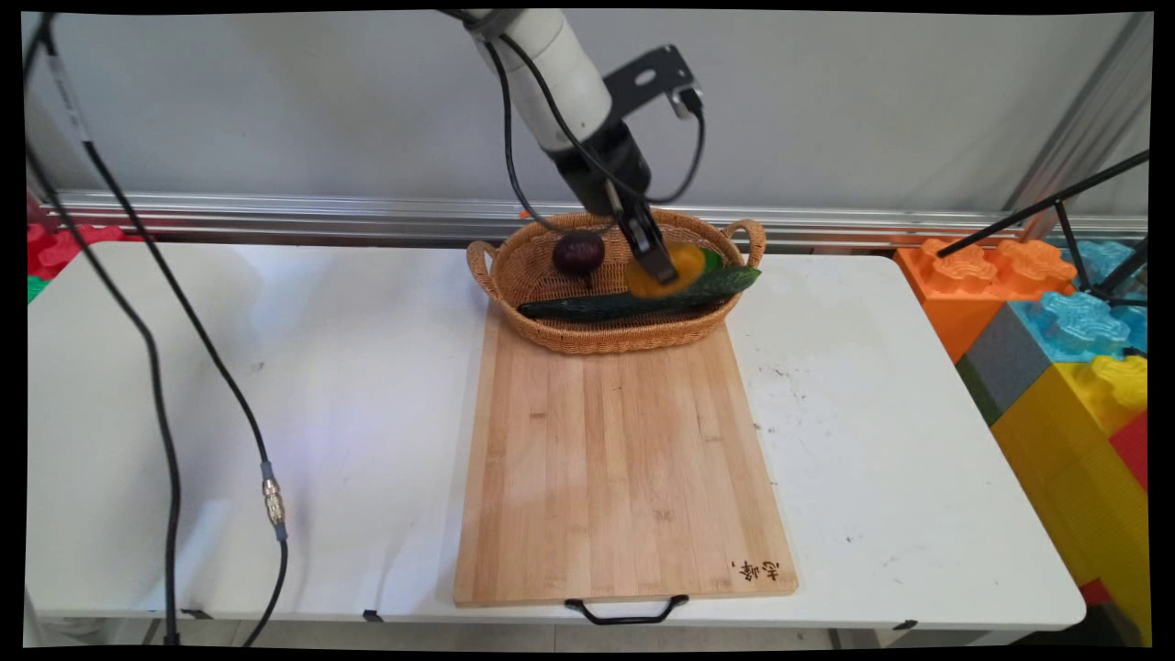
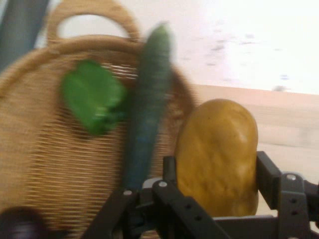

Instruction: Place the picked object on the cutting board

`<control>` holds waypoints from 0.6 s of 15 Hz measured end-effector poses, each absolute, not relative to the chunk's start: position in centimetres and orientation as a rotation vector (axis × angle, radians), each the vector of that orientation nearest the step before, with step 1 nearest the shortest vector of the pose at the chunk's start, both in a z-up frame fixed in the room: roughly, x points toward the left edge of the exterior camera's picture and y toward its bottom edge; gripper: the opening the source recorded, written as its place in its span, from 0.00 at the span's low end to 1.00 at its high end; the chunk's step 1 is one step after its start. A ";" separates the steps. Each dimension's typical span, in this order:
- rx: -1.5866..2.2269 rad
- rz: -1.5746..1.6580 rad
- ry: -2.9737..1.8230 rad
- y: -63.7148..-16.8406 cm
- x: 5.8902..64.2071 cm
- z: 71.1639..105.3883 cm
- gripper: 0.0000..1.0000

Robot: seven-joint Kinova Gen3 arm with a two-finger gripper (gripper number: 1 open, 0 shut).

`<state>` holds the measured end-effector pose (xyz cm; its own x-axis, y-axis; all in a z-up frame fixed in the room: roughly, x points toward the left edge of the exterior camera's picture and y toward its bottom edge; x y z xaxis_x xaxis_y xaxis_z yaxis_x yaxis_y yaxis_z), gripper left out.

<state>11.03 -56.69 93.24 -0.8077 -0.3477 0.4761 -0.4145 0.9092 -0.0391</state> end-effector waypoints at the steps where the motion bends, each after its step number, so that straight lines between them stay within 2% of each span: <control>1: 0.560 0.163 -2.597 -55.5 10.4 93.2 0.00; 5: 0.573 0.109 -2.585 -52.1 8.1 92.0 0.00; 9: 0.624 0.136 -2.591 -51.3 6.4 87.8 0.00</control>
